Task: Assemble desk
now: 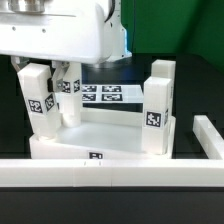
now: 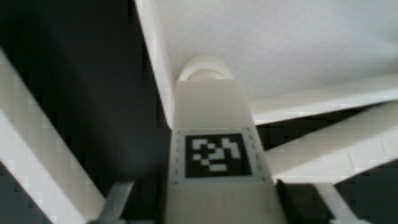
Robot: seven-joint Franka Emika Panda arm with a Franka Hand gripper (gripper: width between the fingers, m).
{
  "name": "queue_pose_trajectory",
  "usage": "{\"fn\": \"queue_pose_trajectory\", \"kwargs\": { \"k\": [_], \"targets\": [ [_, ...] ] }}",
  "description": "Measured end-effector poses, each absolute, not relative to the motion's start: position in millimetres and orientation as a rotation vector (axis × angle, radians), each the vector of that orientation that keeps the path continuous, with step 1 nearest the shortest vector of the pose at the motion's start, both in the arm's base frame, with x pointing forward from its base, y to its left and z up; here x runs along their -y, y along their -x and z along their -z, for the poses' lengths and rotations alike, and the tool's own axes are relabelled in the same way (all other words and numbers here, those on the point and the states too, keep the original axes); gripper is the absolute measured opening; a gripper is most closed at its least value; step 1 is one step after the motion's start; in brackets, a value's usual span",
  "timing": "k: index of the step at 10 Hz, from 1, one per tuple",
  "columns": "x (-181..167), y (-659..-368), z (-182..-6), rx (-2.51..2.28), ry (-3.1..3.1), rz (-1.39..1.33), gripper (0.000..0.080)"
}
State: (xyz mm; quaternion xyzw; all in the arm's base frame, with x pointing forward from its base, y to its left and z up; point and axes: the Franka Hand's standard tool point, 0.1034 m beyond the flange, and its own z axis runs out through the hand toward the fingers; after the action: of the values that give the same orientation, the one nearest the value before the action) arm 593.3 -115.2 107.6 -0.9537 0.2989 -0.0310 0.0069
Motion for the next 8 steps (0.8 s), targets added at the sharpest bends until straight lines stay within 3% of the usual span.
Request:
{"fn": "queue_pose_trajectory", "kwargs": {
  "k": [8],
  "targets": [
    [101.6,-599.3,-107.5,-1.820,2.453,0.098,0.0291]
  ]
}}
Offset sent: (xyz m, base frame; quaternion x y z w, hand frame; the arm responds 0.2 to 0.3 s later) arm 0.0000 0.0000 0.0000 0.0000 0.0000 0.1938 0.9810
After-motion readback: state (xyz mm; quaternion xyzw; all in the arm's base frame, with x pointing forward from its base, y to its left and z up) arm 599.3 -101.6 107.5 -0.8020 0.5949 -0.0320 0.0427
